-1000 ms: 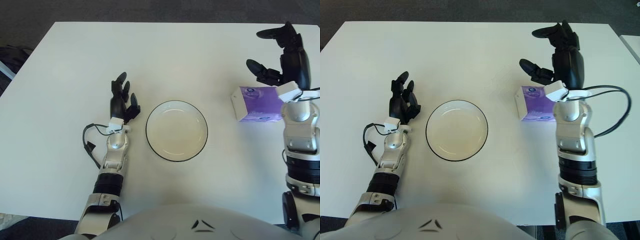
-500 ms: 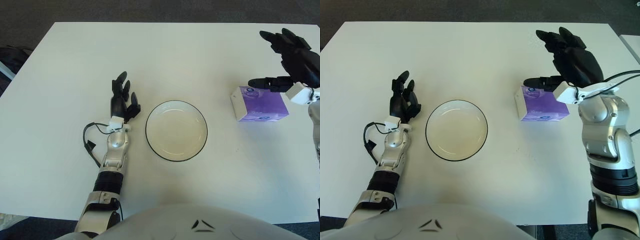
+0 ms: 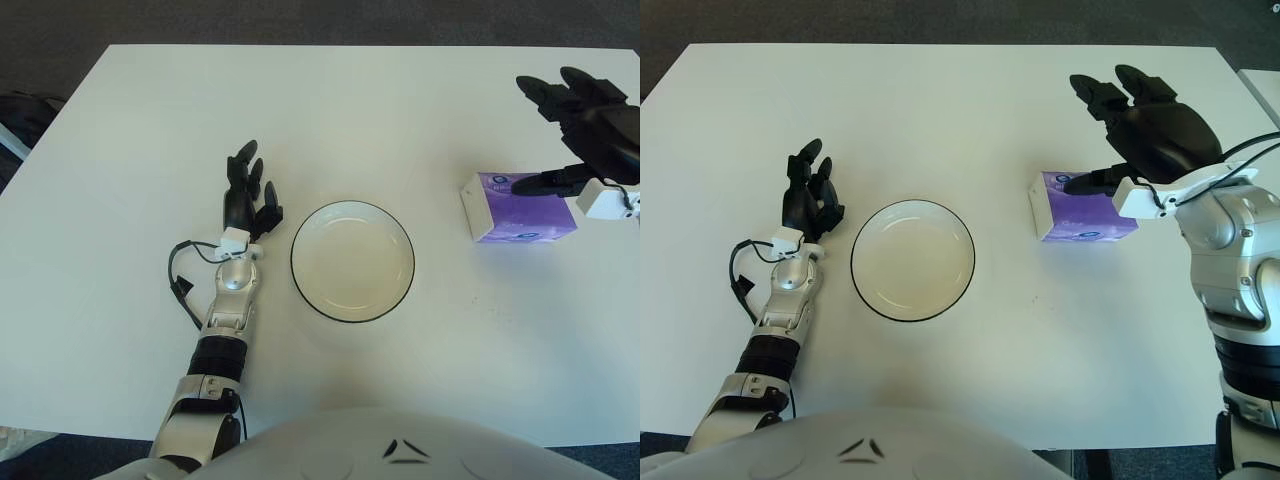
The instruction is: Put the tissue paper into the plate.
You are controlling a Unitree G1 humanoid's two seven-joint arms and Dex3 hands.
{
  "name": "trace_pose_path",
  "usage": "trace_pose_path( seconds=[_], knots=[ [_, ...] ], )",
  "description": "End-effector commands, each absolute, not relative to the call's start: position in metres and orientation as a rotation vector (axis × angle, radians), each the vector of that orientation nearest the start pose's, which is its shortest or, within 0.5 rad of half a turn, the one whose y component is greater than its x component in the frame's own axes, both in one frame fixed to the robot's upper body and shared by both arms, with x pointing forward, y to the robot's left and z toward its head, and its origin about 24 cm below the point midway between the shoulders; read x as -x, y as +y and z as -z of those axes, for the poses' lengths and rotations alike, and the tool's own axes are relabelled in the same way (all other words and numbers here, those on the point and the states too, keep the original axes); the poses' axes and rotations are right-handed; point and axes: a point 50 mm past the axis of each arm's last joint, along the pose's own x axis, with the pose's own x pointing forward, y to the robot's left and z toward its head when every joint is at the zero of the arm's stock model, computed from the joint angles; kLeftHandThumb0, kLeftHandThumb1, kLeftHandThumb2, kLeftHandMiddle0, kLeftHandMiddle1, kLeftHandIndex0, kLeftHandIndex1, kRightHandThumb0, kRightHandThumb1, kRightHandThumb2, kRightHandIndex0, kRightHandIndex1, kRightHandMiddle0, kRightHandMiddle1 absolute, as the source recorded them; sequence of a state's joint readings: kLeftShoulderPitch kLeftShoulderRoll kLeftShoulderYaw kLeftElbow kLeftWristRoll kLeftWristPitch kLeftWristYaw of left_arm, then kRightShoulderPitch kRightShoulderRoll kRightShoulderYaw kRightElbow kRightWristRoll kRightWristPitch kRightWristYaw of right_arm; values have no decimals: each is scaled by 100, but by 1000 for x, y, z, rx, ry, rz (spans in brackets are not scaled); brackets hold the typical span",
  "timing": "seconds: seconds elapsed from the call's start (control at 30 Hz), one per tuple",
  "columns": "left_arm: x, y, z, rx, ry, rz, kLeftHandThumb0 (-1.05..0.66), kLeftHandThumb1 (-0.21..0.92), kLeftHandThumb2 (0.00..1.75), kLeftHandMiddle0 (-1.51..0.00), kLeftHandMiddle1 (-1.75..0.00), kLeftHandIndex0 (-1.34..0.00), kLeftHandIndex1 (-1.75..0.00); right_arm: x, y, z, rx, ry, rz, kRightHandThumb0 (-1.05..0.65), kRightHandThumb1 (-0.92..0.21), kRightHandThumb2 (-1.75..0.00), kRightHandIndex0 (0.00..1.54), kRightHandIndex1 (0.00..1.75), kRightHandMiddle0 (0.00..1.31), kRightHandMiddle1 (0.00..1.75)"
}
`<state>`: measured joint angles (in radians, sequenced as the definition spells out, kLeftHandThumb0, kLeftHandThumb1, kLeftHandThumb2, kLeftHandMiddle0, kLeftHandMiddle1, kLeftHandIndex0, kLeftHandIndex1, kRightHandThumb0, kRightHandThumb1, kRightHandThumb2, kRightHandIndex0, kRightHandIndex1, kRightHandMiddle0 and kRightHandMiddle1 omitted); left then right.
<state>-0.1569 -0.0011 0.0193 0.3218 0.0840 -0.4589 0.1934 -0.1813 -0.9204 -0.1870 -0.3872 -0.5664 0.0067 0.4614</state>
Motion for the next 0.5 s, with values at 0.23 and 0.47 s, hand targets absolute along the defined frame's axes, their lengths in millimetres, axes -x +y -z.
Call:
trace_pose_path(
  seconds=[0.23, 0.47],
  knots=[
    [-252, 151, 3, -93, -71, -134, -70, 92, 78, -39, 0, 0, -72, -250, -241, -235, 1795, -167, -283, -105, -92, -7, 0, 0, 0, 0],
    [-252, 151, 3, -92, -66, -130, -70, 92, 78, -38, 0, 0, -72, -249, -241, -238, 1896, -148, -371, -105, -92, -14, 0, 0, 0, 0]
  ],
)
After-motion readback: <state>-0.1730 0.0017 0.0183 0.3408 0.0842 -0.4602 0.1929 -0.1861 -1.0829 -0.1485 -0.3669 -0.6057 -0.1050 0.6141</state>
